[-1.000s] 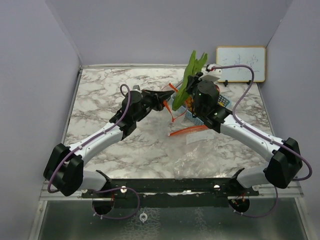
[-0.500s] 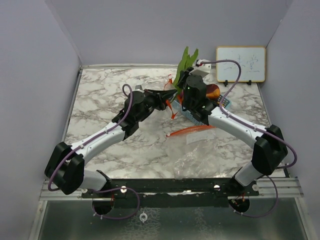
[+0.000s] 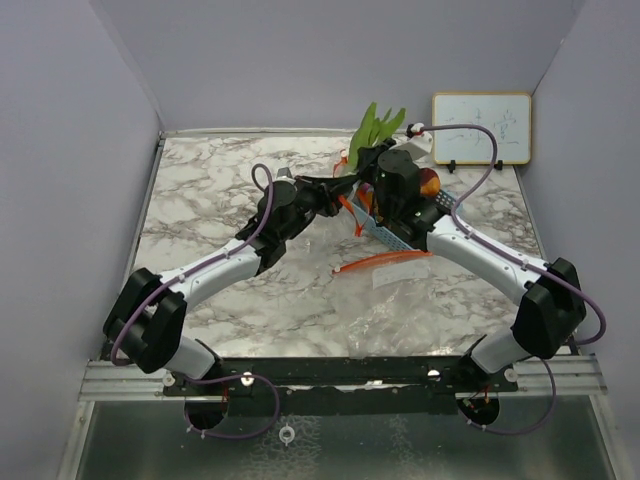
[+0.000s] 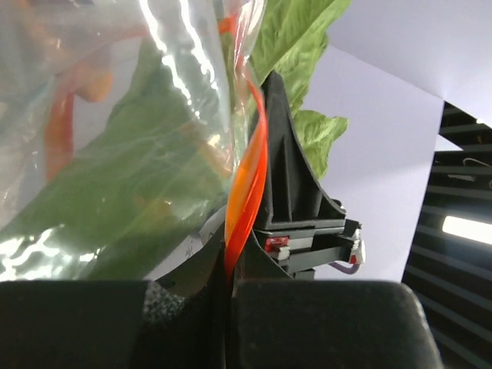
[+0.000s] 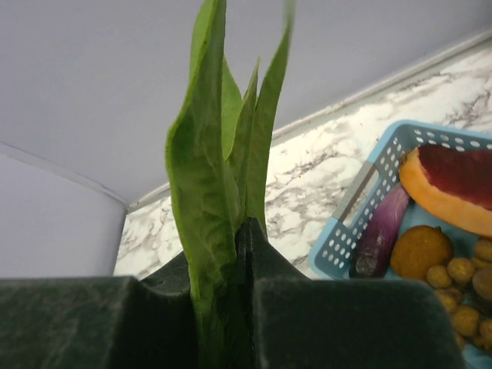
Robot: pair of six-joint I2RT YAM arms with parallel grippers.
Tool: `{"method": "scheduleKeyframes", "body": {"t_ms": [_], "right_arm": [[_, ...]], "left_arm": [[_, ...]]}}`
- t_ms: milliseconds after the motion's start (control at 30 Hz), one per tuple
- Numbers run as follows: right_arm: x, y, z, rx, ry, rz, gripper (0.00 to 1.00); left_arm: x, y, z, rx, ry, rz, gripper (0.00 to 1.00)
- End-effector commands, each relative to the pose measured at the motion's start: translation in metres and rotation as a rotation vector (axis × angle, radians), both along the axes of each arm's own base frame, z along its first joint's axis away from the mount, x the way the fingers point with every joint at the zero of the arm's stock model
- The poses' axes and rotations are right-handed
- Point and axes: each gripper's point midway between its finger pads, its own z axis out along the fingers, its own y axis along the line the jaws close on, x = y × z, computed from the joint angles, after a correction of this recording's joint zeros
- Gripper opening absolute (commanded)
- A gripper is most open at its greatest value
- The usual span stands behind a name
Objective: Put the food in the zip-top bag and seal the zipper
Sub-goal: Place the fake vegetable in the zipper food storage bag.
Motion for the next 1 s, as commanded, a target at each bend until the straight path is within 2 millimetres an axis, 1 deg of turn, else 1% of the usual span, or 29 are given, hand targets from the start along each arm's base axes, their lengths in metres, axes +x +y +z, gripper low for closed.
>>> {"method": "scheduleKeyframes", "body": {"t_ms": [0, 67, 133, 200, 267, 333, 400, 500, 533, 600, 700, 767, 800, 867, 900, 967], "right_arm": [[-0.038, 0.033, -0.016, 0.049, 0.096, 0.227, 0.02], [-0.055, 0.038, -0.019, 0.039, 0.112, 0.277, 0.02], [-0.068, 0.041, -0.027, 0.031, 0.132, 0.326, 0.02], [-0.077, 0.045, -0.038, 0.008, 0.177, 0.373, 0.02], [-0.086, 0.043, -0.050, -0.024, 0.215, 0.402, 0.02], [-0.091, 0.036, -0.060, -0.050, 0.231, 0.393, 0.02], [-0.093, 0.031, -0.065, -0.070, 0.237, 0.388, 0.02], [-0.095, 0.037, -0.059, -0.101, 0.222, 0.439, 0.02], [-0.096, 0.038, -0.060, -0.118, 0.229, 0.449, 0.02], [-0.099, 0.037, -0.068, -0.156, 0.255, 0.464, 0.02], [-0.112, 0.039, -0.076, -0.223, 0.259, 0.551, 0.02], [-0.116, 0.030, -0.081, -0.264, 0.279, 0.541, 0.02], [-0.115, 0.021, -0.081, -0.285, 0.289, 0.506, 0.02], [-0.109, 0.007, -0.072, -0.330, 0.263, 0.441, 0.02], [-0.105, 0.002, -0.065, -0.351, 0.245, 0.417, 0.07], [-0.098, -0.002, -0.049, -0.376, 0.211, 0.385, 0.23]], "left_arm": [[0.004, -0.004, 0.053, -0.145, -0.137, 0.001, 0.00], [0.005, -0.003, 0.054, -0.158, -0.146, 0.005, 0.00], [0.008, -0.002, 0.054, -0.161, -0.152, 0.006, 0.00], [0.009, -0.003, 0.057, -0.172, -0.162, 0.005, 0.00], [0.010, -0.003, 0.064, -0.192, -0.185, 0.006, 0.00], [0.011, -0.002, 0.074, -0.205, -0.217, 0.005, 0.00], [0.012, -0.003, 0.083, -0.209, -0.245, 0.005, 0.00], [0.012, -0.004, 0.094, -0.223, -0.282, 0.004, 0.00], [0.013, -0.004, 0.097, -0.226, -0.292, 0.003, 0.00], [0.013, -0.003, 0.103, -0.232, -0.314, 0.007, 0.00], [0.012, 0.000, 0.112, -0.245, -0.349, 0.018, 0.00], [0.011, 0.000, 0.114, -0.252, -0.361, 0.019, 0.00], [0.011, 0.000, 0.115, -0.256, -0.370, 0.015, 0.00], [0.010, -0.003, 0.117, -0.252, -0.384, 0.003, 0.00], [0.009, -0.004, 0.118, -0.247, -0.391, -0.005, 0.00], [0.007, -0.006, 0.119, -0.247, -0.400, -0.019, 0.00]]}}
